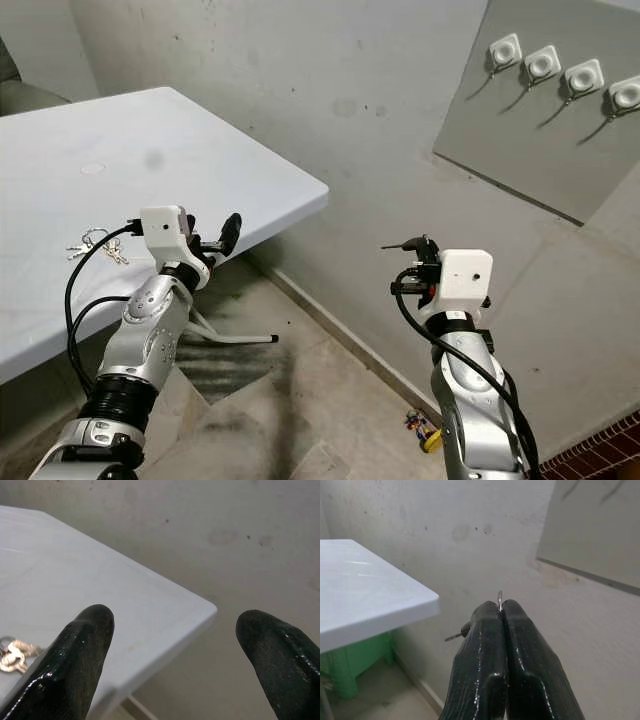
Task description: Hang keys on a hook
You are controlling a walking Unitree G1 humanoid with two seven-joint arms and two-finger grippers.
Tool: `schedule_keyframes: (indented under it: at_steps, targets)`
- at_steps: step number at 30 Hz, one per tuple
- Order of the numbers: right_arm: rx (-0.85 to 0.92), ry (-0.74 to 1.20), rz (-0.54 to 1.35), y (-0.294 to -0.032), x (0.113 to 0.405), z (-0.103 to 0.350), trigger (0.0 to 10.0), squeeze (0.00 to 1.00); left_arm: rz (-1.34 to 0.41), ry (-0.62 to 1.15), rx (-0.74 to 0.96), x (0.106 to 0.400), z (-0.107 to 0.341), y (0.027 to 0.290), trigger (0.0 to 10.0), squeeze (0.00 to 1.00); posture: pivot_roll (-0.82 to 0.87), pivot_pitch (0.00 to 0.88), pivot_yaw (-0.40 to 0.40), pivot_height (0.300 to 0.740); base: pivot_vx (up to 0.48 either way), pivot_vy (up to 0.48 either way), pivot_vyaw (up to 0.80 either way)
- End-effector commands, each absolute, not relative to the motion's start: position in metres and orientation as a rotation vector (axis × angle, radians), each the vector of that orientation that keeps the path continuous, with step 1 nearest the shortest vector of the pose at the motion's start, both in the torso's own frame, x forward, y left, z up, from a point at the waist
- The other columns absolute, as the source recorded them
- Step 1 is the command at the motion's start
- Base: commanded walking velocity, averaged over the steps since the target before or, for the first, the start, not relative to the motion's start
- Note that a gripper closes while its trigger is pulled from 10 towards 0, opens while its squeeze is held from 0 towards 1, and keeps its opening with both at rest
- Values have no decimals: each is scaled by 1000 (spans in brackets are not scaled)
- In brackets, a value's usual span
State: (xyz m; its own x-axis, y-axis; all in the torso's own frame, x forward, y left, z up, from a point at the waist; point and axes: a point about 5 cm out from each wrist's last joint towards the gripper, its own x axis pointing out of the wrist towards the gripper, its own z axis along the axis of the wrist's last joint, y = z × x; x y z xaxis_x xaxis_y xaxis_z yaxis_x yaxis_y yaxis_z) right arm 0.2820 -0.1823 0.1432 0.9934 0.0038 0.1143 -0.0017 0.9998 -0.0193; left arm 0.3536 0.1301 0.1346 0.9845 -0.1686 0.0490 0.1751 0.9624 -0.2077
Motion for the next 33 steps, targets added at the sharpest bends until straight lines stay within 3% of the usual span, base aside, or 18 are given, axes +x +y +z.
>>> schedule_keyframes:
  at_steps: [1, 11, 33]
  targets:
    - [-19, -143, -3, -181, 286, 150, 10000, 0, -187, -54, -195, 356, 142, 131, 10000, 0, -41, 0, -58, 740, 480, 0, 0]
    - [-13, -145, -3, -179, 287, 149, 10000, 0, -193, -48, -175, 357, 143, 130, 10000, 0, -37, 0, -54, 740, 480, 0, 0]
    - [6, -156, 4, -178, 290, 149, 10000, 0, -218, -65, -127, 355, 145, 120, 10000, 0, -36, 0, -54, 740, 0, 0, 0]
